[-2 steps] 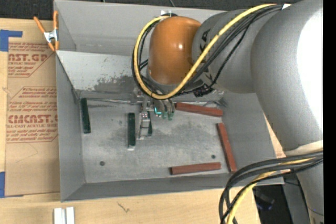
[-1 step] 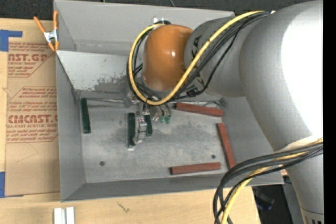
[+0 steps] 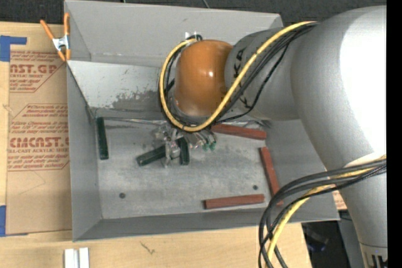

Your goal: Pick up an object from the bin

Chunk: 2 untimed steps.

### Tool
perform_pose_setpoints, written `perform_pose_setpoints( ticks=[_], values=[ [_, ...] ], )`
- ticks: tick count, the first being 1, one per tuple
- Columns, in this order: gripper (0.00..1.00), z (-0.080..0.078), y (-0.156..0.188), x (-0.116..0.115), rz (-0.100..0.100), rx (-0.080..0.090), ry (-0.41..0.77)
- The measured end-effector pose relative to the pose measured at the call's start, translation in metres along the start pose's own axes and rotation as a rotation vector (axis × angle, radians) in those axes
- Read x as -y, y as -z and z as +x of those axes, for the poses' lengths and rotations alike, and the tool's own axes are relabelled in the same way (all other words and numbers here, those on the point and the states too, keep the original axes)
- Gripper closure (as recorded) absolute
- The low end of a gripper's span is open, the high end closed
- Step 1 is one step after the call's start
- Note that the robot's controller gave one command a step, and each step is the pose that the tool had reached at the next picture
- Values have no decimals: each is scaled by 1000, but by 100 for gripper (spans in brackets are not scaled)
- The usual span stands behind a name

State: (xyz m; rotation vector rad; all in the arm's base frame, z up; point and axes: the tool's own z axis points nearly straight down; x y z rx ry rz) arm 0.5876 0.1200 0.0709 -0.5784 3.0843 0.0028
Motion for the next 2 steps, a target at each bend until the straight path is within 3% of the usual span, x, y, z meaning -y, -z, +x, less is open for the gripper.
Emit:
perform_pose_setpoints(
  ticks=[1, 2],
  values=[
    [100, 0, 0, 0, 0, 0, 0],
    [100, 26, 145, 10, 1, 1, -47]
  ],
)
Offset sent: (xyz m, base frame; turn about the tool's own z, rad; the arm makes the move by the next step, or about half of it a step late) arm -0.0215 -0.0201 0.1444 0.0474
